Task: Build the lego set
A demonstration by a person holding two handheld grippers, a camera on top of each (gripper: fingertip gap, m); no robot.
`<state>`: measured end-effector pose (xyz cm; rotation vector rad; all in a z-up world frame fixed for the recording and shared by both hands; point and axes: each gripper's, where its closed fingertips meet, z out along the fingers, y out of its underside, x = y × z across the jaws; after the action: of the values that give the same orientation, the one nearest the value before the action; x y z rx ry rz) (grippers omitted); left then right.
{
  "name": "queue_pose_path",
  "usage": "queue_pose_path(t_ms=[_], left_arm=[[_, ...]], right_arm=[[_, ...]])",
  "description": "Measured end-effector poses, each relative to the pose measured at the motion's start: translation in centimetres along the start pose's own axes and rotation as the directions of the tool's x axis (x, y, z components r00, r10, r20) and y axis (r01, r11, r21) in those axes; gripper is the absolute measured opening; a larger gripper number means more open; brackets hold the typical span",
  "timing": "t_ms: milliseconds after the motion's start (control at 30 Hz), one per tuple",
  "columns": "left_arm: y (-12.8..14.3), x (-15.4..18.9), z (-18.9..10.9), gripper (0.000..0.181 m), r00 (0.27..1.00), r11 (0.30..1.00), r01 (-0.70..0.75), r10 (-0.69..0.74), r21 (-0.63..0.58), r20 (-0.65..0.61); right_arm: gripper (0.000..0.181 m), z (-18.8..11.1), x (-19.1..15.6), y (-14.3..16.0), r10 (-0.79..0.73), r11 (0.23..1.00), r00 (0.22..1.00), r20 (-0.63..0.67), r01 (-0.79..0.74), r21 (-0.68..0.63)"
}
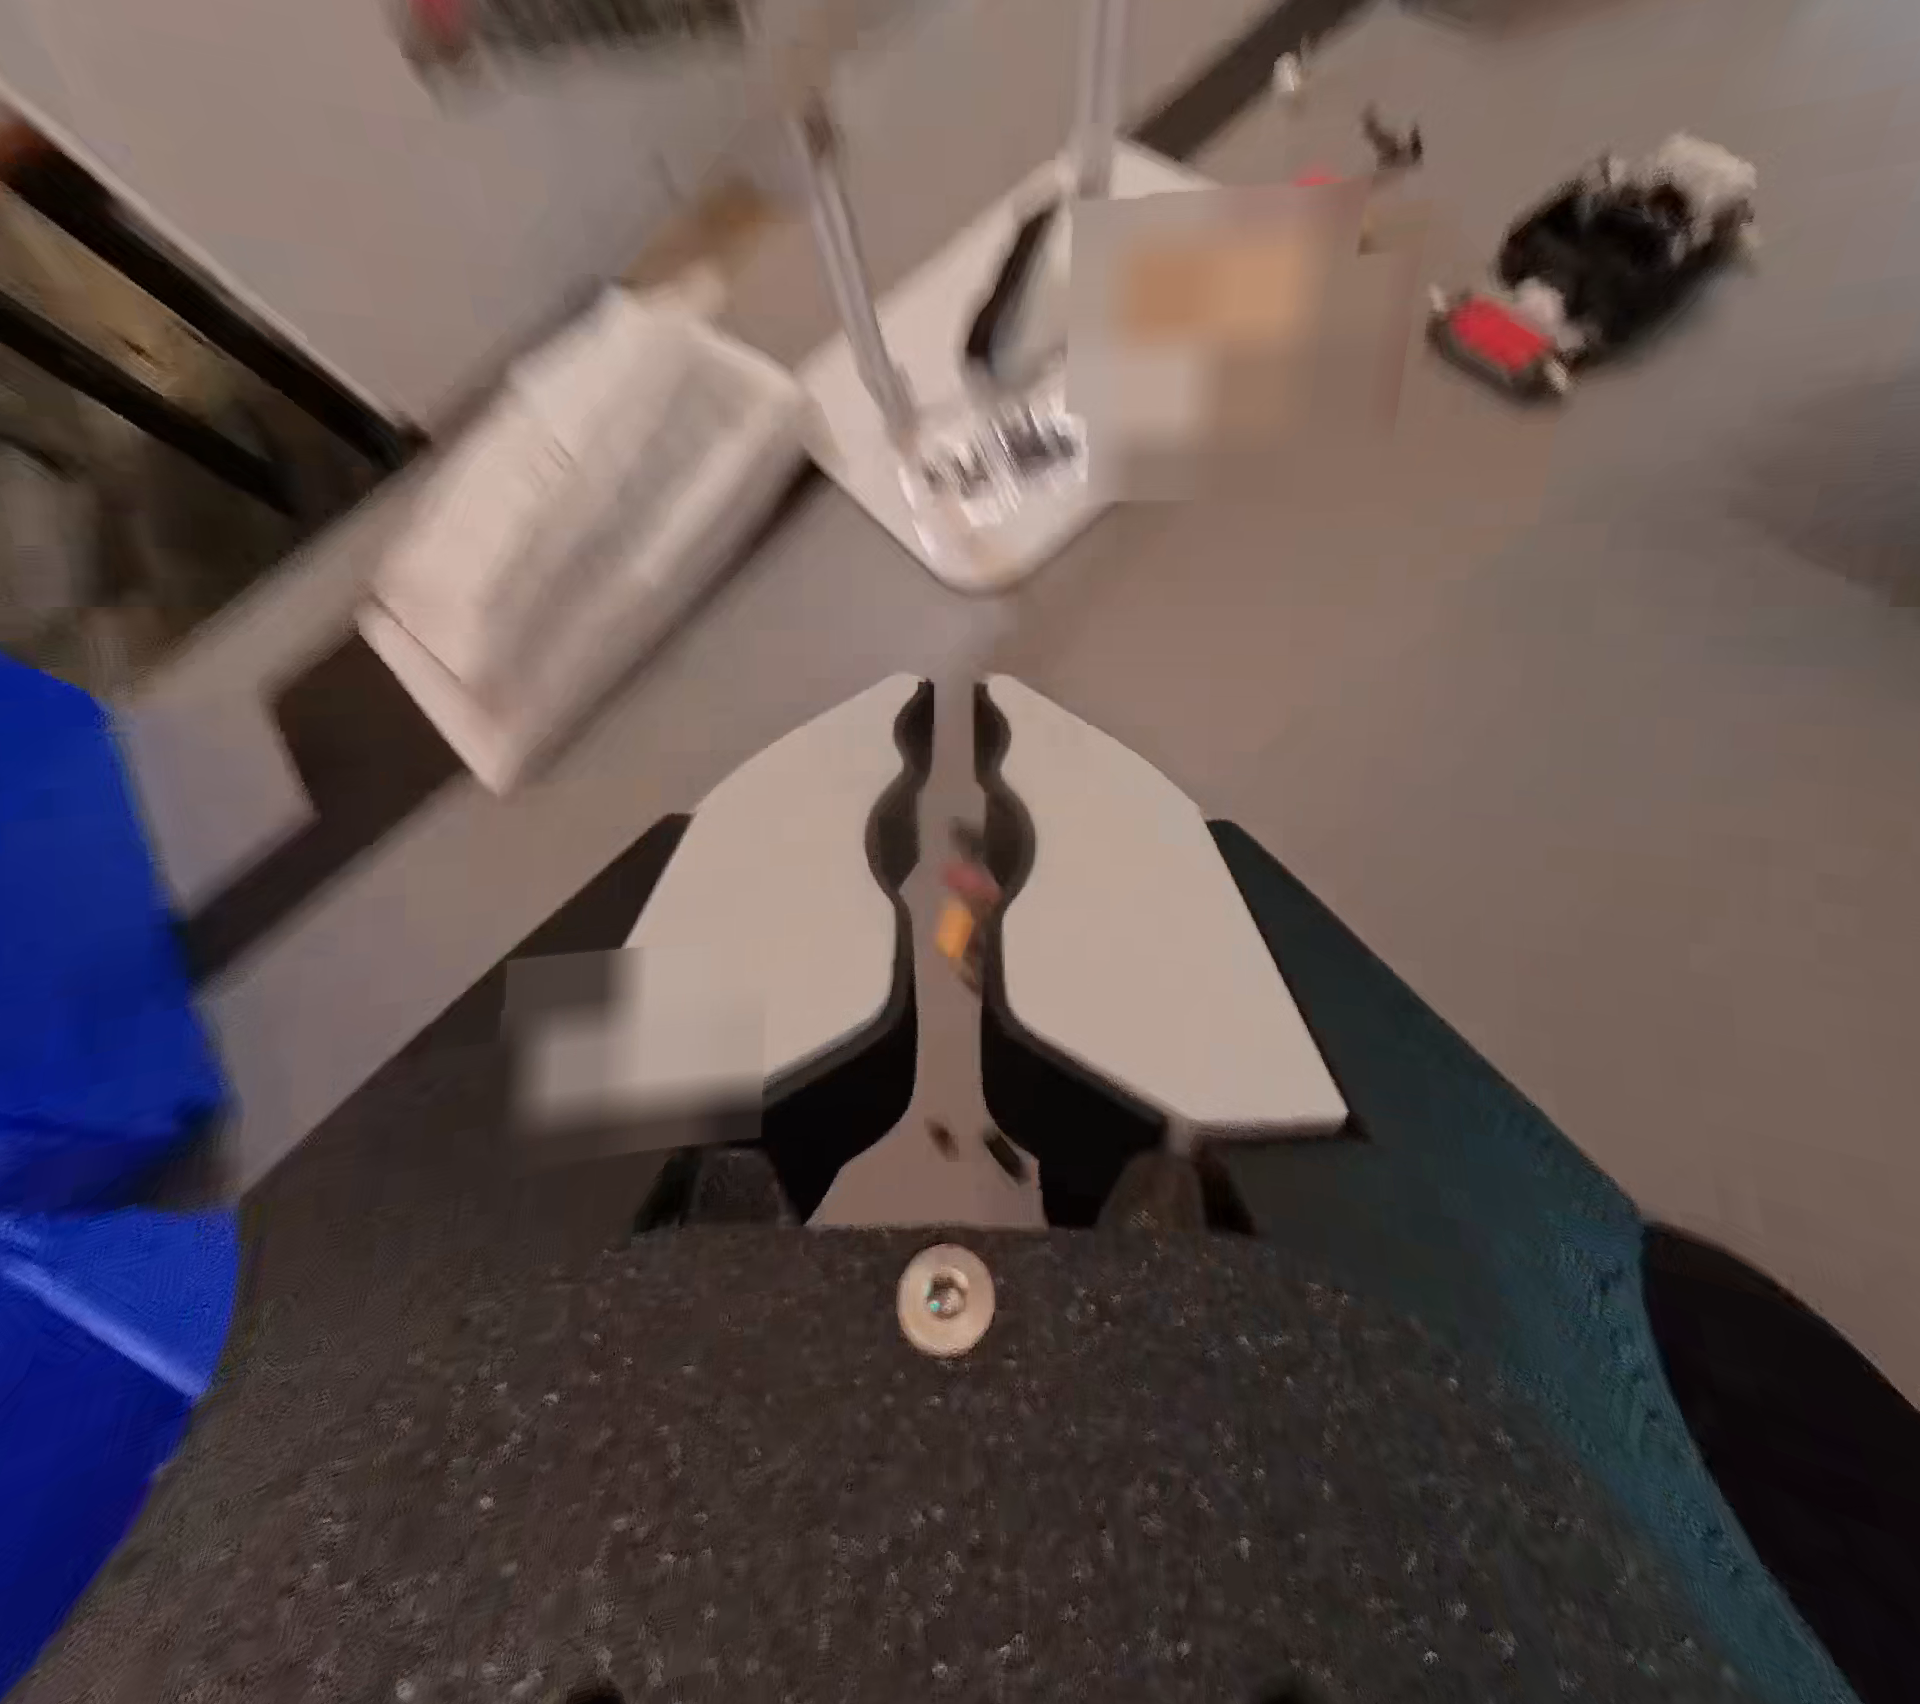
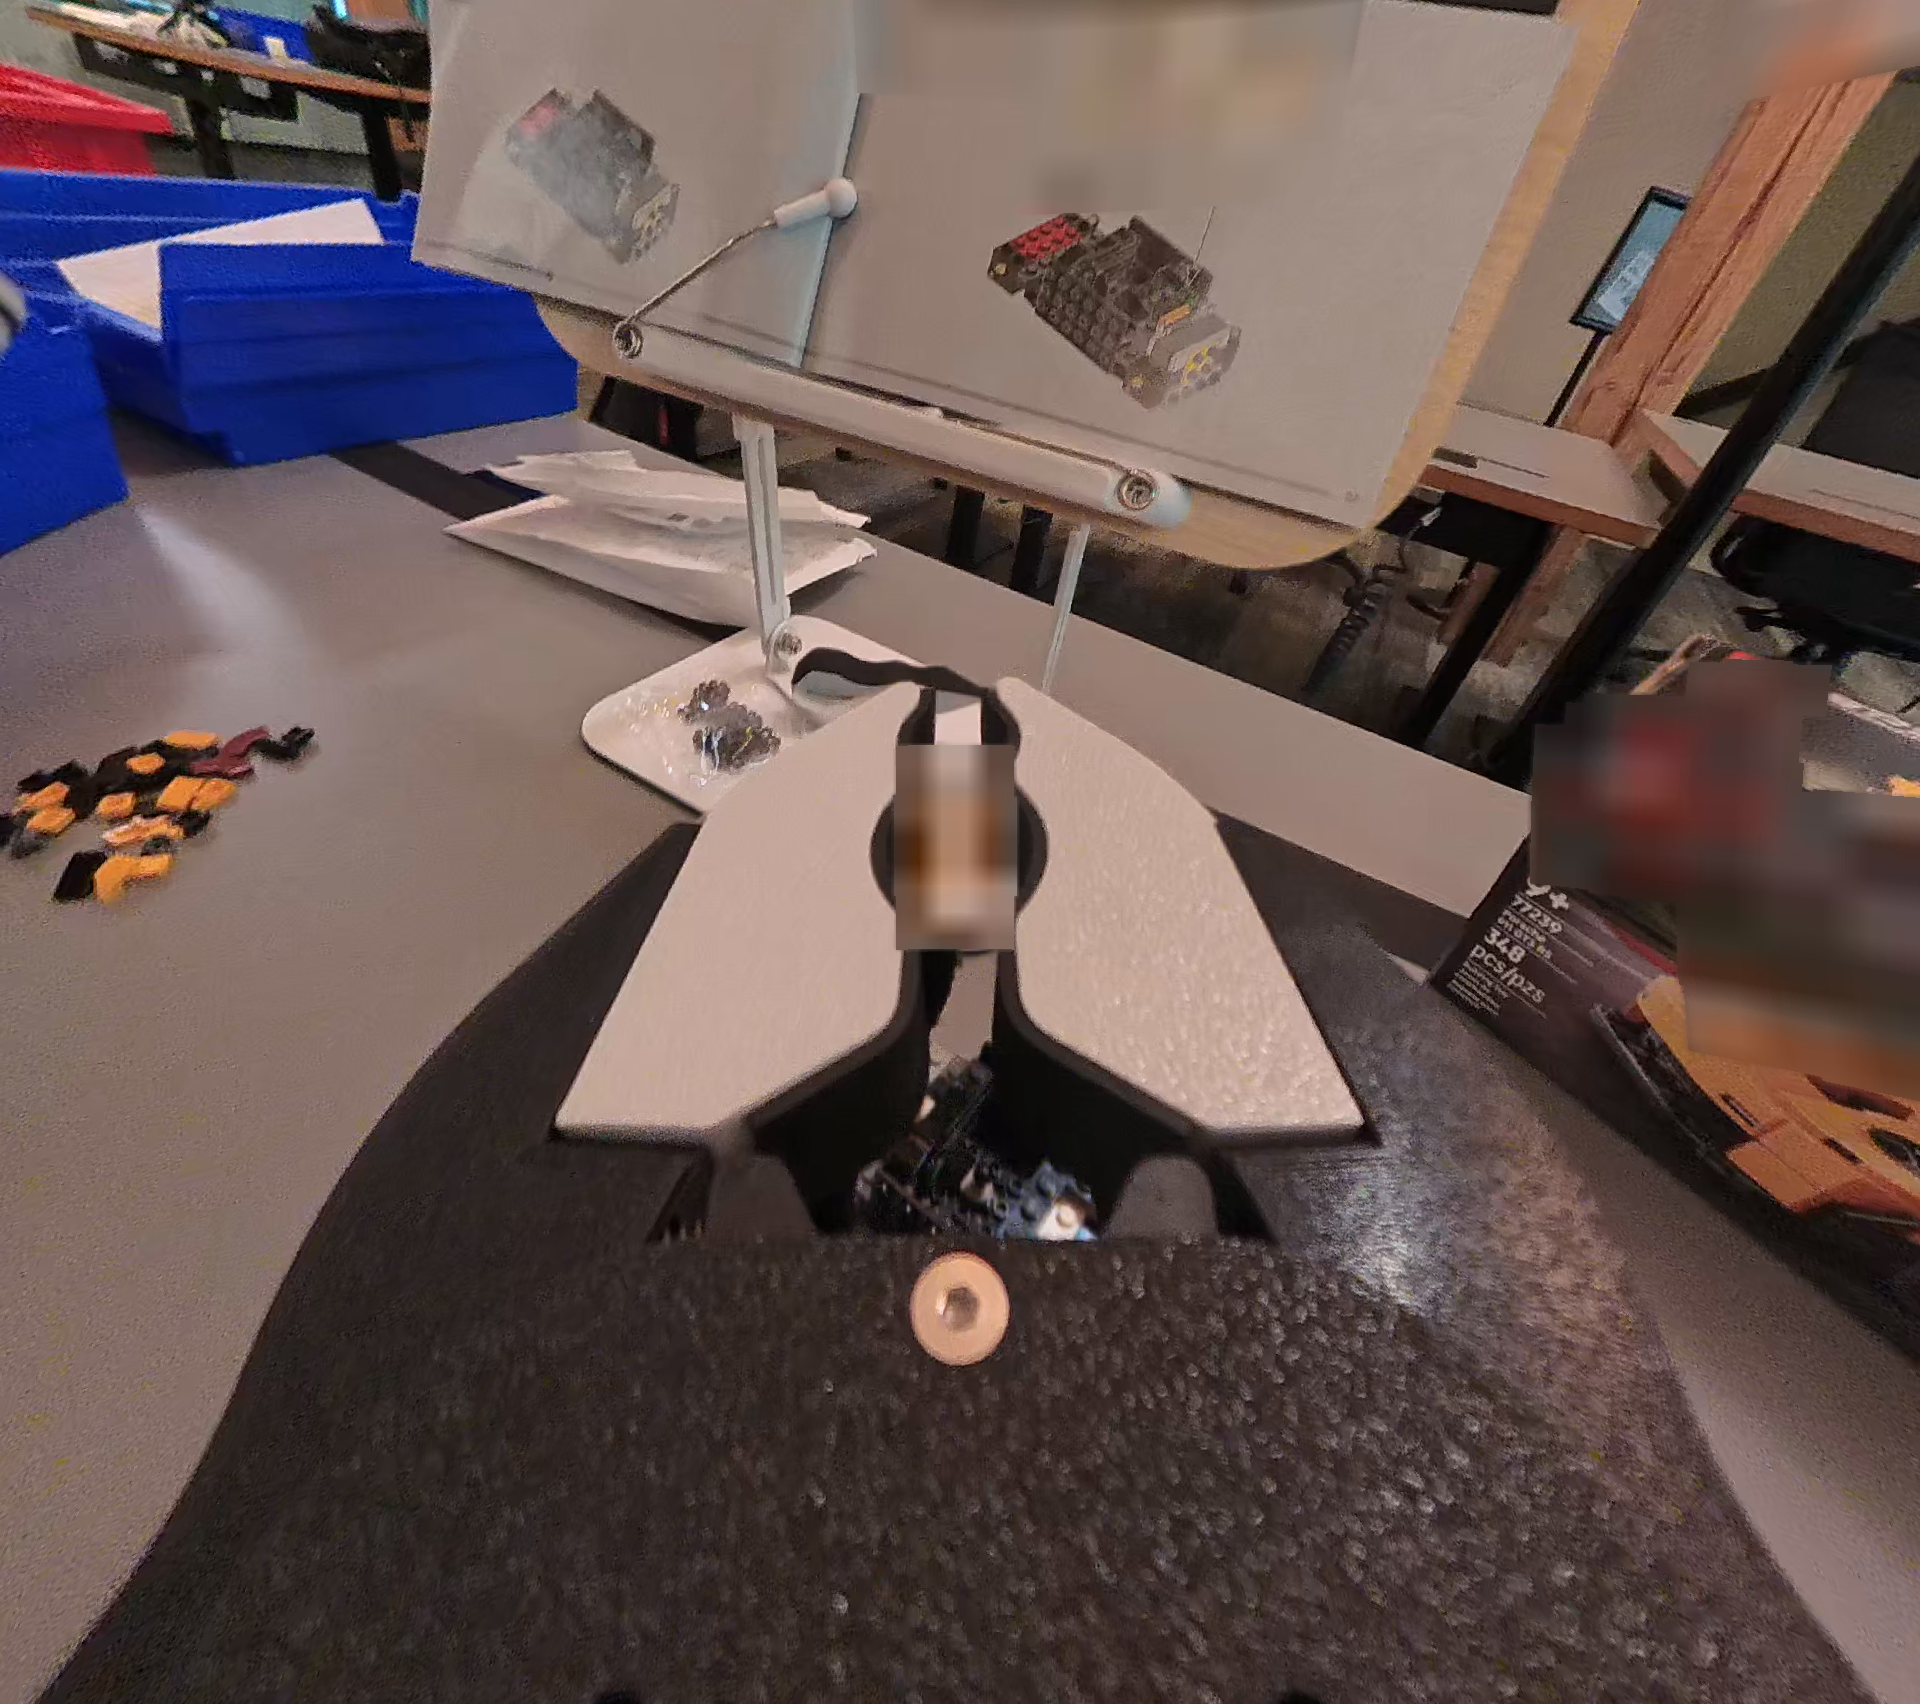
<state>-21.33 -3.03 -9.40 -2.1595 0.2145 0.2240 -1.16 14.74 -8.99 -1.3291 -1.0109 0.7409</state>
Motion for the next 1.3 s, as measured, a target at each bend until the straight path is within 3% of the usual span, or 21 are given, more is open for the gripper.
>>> queue_pose_path(t_ms=[167, 300, 467, 800, 1000, 1100, 1233, 1300], left_arm=[[11.1, 3.6, 1.1, 0.012, 0.980, 0.962, 0.177, -0.193, -0.207, -0.057], [14.3, 5.4, 1.4, 0.013, 0.958, 0.936, 0.248, -0.276, -0.250, -0.083], [15.7, 5.8, 2.4, 0.013, 0.961, 0.922, 0.228, -0.264, -0.312, -0.077], [16.1, 6.2, 3.0, 0.015, 0.964, 0.920, 0.214, -0.254, -0.328, -0.084], [15.7, 6.9, 3.1, 0.005, 0.959, 0.929, 0.208, -0.256, -0.306, -0.125], [14.5, 7.1, 3.2, 0.008, 0.952, 0.943, 0.224, -0.265, -0.244, -0.150], [13.8, 4.9, 2.1, 0.025, 0.951, 0.941, 0.284, -0.301, -0.185, -0.069], [14.4, 4.0, 1.2, 0.024, 0.949, 0.930, 0.304, -0.314, -0.207, -0.015]], right_arm=[[0.008, -1.1, 0.4, 1.6, 0.001, 0.999, 1.000, 0.012, -0.001, -0.035], [0.007, -1.3, 0.4, 2.6, 0.051, 0.997, 0.998, 0.026, -0.049, -0.060], [0.007, -1.2, -0.2, 2.7, 0.060, 0.996, 0.997, 0.052, -0.057, -0.068], [0.007, -1.1, -0.6, 3.1, 0.046, 0.996, 0.997, 0.066, -0.041, -0.084], [0.007, -1.0, -0.7, 3.4, 0.039, 0.995, 0.997, 0.072, -0.032, -0.091], [0.006, -1.0, -0.8, 3.5, 0.037, 0.995, 0.997, 0.074, -0.030, -0.095], [0.007, -0.9, -0.8, 3.5, 0.037, 0.995, 0.996, 0.077, -0.029, -0.098], [0.007, -0.9, -0.9, 3.6, 0.036, 0.994, 0.996, 0.081, -0.028, -0.101]])
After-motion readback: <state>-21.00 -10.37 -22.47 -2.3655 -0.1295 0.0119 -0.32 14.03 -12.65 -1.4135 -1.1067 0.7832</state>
